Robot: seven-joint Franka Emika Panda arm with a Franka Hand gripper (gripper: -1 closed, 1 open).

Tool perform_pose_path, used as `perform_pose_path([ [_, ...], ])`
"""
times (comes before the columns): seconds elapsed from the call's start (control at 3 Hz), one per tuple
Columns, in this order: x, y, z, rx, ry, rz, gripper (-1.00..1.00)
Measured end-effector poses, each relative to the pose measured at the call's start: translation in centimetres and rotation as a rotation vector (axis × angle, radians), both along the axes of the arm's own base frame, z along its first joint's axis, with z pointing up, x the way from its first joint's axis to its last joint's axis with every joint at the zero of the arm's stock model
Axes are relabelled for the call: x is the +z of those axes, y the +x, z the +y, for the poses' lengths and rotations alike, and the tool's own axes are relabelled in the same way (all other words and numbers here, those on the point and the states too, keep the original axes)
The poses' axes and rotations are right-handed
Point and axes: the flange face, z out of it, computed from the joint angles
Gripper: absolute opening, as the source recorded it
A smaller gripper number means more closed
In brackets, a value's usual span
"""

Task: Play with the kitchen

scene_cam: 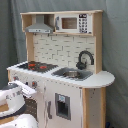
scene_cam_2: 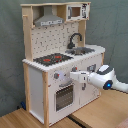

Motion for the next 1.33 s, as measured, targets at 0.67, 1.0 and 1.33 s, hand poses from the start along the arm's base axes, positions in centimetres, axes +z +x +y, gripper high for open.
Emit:
perform_pose_path([
  [0.67, 1.8, 1.6, -1.3, 0.08, 0.004, 0.044, 1.0],
  [1.0, 1.6, 1.9, -1.9, 0.126, 0.001, 0.079, 1.0],
  [1.33, 1.7, 2.0, -1.9, 0.127, 0.052, 0.077, 1.0],
])
